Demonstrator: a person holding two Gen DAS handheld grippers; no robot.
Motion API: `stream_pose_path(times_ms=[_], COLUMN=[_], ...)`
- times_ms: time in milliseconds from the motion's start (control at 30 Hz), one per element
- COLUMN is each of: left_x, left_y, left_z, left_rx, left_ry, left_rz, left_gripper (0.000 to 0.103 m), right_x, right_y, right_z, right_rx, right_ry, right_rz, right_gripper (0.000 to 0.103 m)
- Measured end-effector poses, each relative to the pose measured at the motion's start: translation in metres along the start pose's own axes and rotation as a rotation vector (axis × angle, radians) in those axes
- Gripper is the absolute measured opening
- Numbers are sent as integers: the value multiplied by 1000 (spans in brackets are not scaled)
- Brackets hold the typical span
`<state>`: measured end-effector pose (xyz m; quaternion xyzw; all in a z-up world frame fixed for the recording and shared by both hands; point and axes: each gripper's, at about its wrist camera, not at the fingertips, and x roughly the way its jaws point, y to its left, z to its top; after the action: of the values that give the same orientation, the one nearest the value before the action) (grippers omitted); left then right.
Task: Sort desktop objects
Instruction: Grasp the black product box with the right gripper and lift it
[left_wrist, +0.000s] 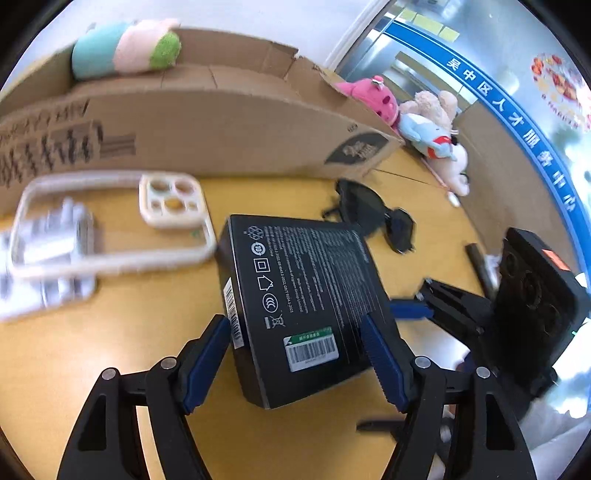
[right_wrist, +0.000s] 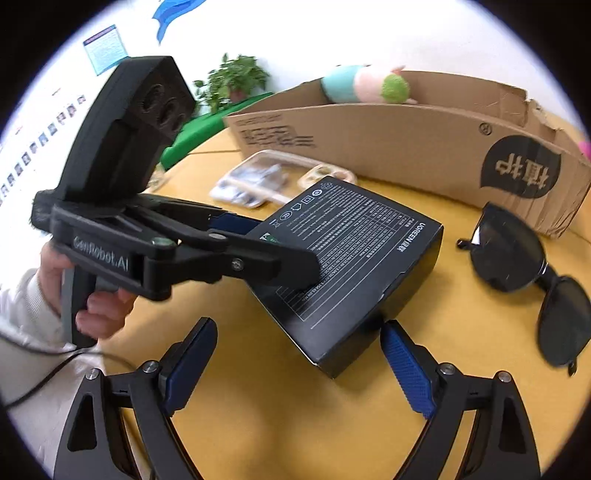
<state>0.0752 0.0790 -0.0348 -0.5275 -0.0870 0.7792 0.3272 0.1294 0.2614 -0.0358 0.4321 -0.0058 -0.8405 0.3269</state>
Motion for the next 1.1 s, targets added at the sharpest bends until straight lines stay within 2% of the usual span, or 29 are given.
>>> stream_pose_path(times_ms=[133, 233, 267, 333, 367, 533, 667, 767, 900, 1100], left_x=[-10, -2, 3, 9, 12, 9, -17, -45, -86, -161], left_y=[13, 28, 29, 24, 23, 18, 2, -10, -30, -56], left_z=[-1, 10, 13, 15, 16, 14, 21, 35, 72, 156], left_rx=[-73, -159, -158, -111, -106, -112, -63, -29, 55, 169], left_ry=[-48, -35, -18, -5, 10, -34, -108, -179, -292, -485], left_rz=[15, -36, -35, -39, -70, -40, -24, -9, 13, 57], left_gripper=[77, 76, 75, 68, 65, 65, 65, 65, 65, 65], right_x=[-4, 14, 23, 25, 26, 27, 9, -9, -39, -88], right_y=[-11, -11, -11, -7, -6, 0, 13, 23, 31, 39], right_z=[4, 12, 14, 17, 18, 17, 24, 46, 88, 193], right_rx=[1, -47, -57, -75, -72, -86, -99, -113, -157, -283], right_ry=[-12, 44, 77, 62, 59, 30, -36, -86, -182, -350], right_rz=[-102, -145, -166, -150, -145, -180, -206, -226, -266, -345], right_gripper=[92, 92, 93, 91, 90, 87, 85, 85, 85, 85])
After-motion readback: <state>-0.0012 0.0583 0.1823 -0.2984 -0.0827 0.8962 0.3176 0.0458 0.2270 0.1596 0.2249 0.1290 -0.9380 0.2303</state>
